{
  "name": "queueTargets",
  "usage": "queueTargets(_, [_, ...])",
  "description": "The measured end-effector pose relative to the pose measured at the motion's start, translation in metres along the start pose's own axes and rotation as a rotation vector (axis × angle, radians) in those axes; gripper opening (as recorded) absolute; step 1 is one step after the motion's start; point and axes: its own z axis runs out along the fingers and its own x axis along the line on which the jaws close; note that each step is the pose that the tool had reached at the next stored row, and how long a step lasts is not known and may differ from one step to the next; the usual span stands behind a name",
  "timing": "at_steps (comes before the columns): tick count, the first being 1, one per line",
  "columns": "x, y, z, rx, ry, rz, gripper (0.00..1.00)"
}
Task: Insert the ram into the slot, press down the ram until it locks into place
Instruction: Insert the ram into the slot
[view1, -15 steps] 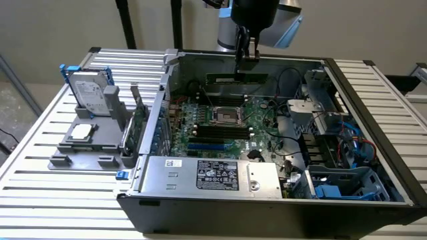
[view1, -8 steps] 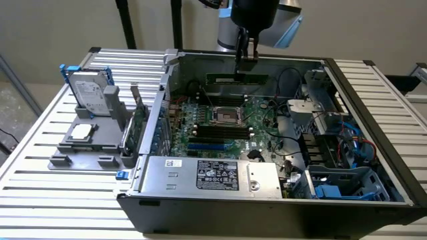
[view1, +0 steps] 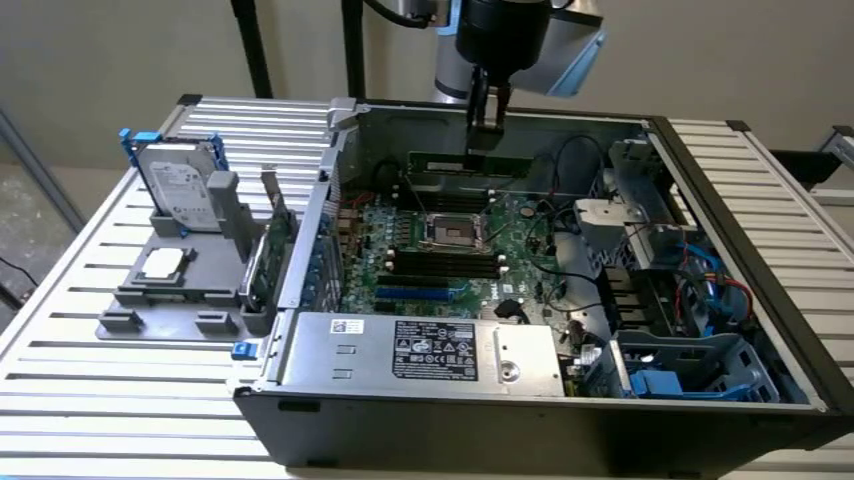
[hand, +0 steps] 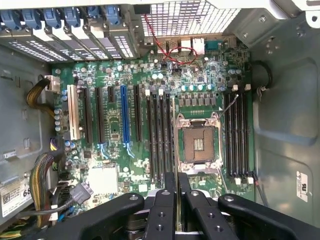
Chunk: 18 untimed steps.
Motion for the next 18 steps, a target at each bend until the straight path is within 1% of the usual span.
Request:
queueTargets(7, [0.006, 0.0029, 0.0118, 0.0, 0.0012, 0.001, 0.14])
queueTargets(18, [0.009, 0.0083, 0.0318, -0.0001, 0.0013, 0.001, 0.14])
